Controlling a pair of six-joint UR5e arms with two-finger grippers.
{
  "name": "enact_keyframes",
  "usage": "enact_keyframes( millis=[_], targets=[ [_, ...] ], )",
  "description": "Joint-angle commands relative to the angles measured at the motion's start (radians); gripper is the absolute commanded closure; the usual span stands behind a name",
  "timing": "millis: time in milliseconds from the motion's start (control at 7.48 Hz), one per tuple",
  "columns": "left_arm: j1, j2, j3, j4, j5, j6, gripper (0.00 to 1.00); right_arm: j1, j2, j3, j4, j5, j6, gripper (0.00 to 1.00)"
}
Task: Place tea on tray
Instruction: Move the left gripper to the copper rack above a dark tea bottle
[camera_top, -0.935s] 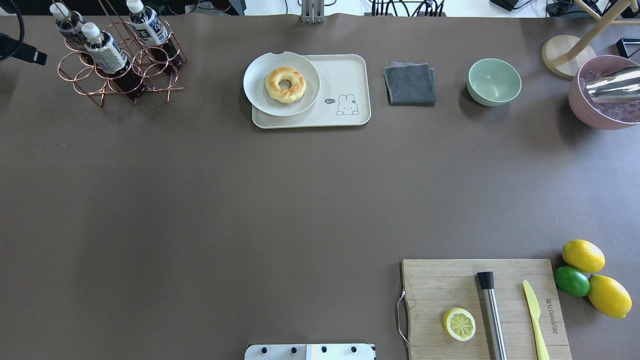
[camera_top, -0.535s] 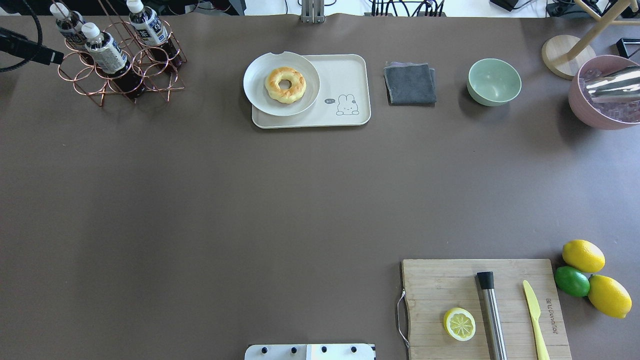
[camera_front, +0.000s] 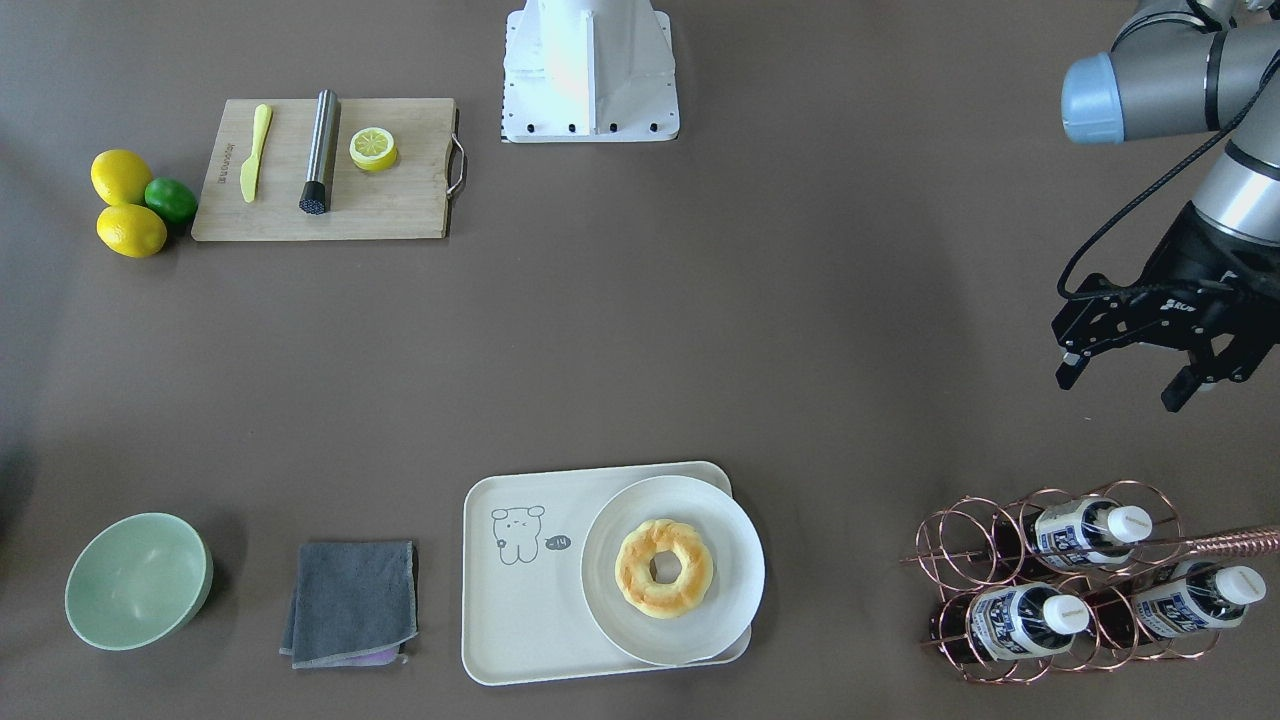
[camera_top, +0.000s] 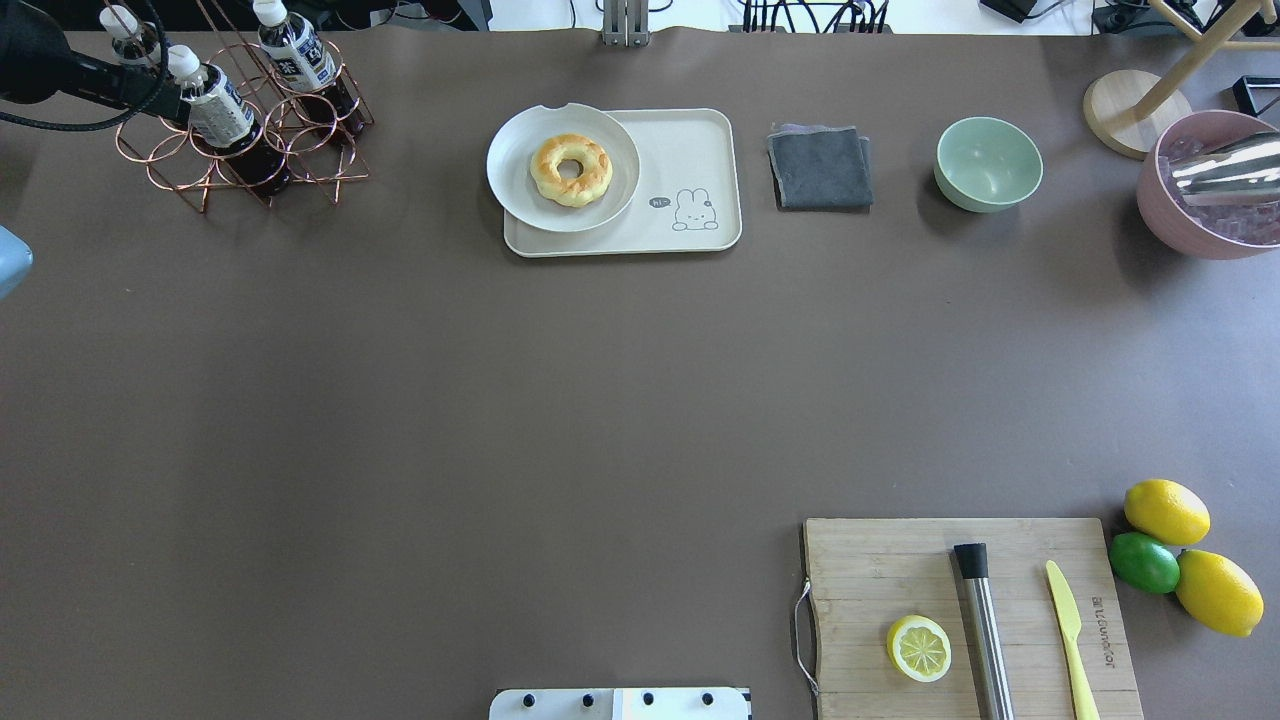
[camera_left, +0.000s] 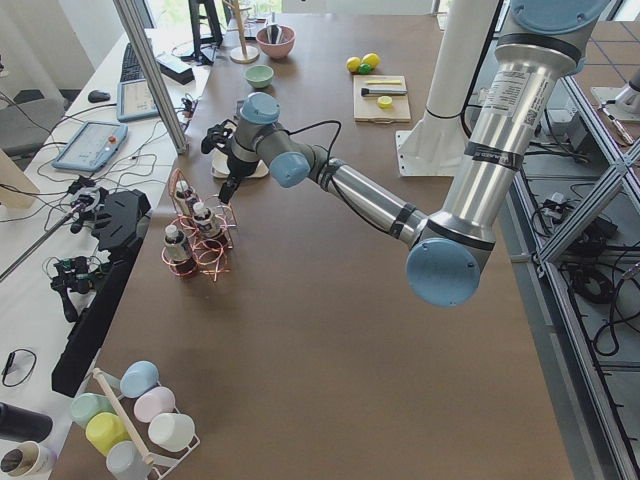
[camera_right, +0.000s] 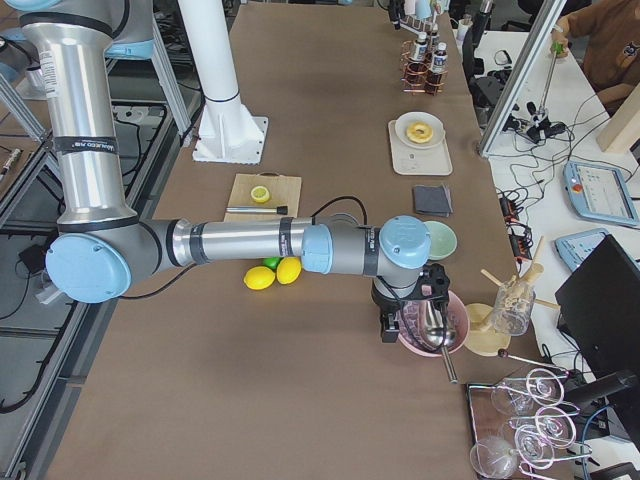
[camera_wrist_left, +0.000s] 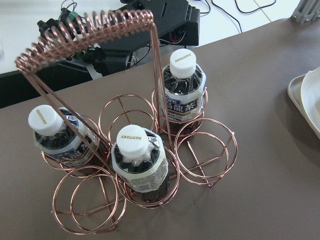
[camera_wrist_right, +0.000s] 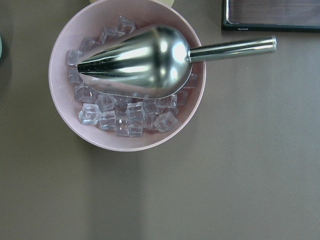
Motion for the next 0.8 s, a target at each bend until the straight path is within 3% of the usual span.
enact_keyframes(
  millis=[0, 267, 668],
  targets=[
    [0.019, -0.047, 0.054, 0.024, 0.003, -0.045, 0.02, 0.0, -0.008, 0.001, 0.0, 0.002, 0.0, 0.0],
    [0.018, -0.108, 0.113, 0.021, 0.021, -0.101, 0.02, 0.0, -0.014, 0.002, 0.0, 0.005, -0.002, 0.0],
    [0.015, -0.111, 0.168, -0.009, 0.119, -0.103, 0.04, 0.0, -0.01, 0.004, 0.001, 0.007, 0.002, 0.0]
  ],
)
